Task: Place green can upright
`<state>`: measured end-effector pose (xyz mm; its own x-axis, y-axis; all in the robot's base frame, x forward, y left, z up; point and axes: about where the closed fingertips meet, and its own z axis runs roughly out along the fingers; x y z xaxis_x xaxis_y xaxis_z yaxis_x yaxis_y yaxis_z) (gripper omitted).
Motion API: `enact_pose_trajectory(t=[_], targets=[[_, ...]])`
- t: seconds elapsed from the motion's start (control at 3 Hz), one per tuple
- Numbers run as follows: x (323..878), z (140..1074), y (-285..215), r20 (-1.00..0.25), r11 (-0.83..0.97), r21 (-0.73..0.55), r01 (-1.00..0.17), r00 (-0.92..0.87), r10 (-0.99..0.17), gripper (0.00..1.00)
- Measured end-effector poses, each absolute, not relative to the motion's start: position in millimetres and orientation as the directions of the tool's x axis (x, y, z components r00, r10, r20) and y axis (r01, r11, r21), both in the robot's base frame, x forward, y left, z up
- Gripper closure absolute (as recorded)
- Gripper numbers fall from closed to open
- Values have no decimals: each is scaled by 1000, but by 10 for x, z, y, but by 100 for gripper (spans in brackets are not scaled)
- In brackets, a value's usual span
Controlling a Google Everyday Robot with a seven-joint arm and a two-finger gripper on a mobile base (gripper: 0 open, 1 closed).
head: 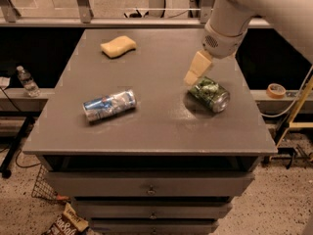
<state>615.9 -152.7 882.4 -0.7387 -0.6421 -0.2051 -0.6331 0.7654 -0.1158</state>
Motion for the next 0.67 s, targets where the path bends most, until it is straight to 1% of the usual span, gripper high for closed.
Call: enact_pose_trajectory(t=[0.33,0.67], targets=[[6151,8570,-1378,-82,742,-139,-656,-739,-668,0],[6147,8452,-1314,-28,732,-141,-667,-736,-676,0]])
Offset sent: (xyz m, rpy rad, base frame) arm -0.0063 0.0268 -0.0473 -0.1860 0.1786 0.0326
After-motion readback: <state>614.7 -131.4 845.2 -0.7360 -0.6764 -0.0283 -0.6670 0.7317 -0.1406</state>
